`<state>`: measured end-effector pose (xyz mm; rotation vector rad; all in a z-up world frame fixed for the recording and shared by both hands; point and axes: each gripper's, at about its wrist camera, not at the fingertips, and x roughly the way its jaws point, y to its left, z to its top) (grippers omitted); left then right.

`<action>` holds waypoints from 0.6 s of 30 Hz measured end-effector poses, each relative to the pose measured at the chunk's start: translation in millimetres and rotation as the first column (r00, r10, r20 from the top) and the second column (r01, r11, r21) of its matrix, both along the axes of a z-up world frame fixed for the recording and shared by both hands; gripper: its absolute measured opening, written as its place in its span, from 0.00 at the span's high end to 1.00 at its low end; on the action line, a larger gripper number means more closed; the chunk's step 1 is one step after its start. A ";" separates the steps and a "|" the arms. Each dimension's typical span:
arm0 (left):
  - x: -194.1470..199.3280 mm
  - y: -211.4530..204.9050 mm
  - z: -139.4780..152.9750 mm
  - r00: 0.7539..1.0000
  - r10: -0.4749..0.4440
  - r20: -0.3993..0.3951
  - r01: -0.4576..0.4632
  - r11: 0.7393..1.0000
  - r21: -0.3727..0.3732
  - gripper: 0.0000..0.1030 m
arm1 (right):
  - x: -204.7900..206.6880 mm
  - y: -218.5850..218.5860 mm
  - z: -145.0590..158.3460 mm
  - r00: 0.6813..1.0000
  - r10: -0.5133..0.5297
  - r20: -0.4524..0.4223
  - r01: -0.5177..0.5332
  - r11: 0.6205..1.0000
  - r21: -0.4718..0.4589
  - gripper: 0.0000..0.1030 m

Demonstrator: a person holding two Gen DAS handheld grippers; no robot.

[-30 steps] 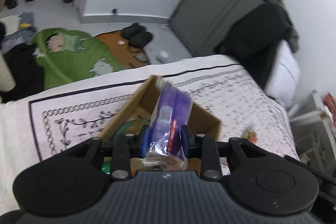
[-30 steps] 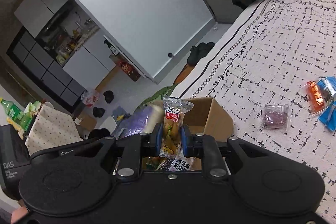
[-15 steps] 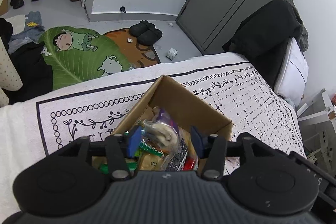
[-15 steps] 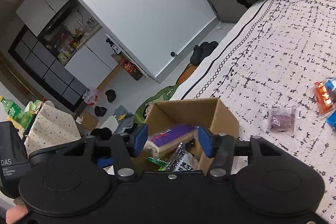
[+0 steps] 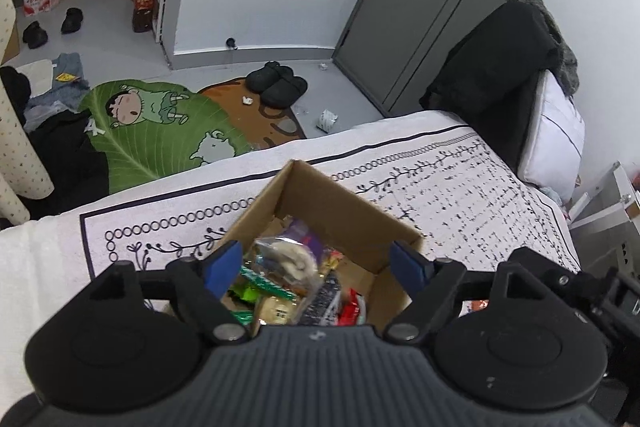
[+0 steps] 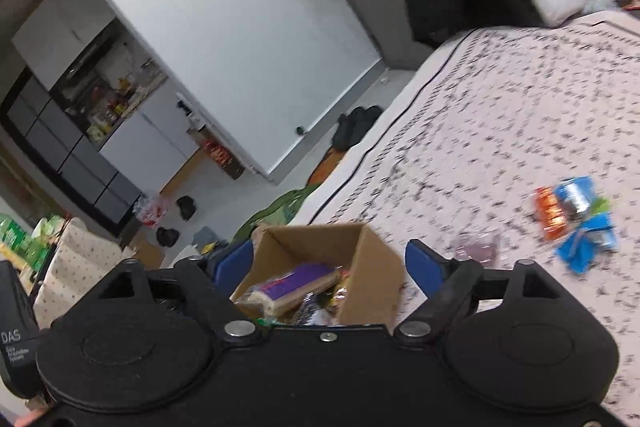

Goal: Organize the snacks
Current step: 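Move both open grippers back to the remaining snacks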

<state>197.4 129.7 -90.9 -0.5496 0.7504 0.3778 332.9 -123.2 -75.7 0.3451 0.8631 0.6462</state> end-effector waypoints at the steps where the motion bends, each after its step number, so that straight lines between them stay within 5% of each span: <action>1: 0.6 -3.8 1.6 1.000 -0.005 0.002 0.005 1.000 0.004 0.21 | 1.0 -4.0 0.3 1.000 -0.011 0.001 0.011 1.000 -0.007 0.15; 12: 14.2 -51.9 14.6 0.999 -0.013 -0.048 0.019 0.993 0.119 0.13 | 7.7 -56.4 -2.1 0.990 -0.138 -0.012 0.134 0.977 -0.163 0.05; 18: 21.2 -75.4 14.6 0.996 -0.063 -0.070 0.069 0.994 0.088 0.12 | 10.1 -79.2 -2.2 0.991 -0.134 -0.019 0.130 0.980 -0.153 0.00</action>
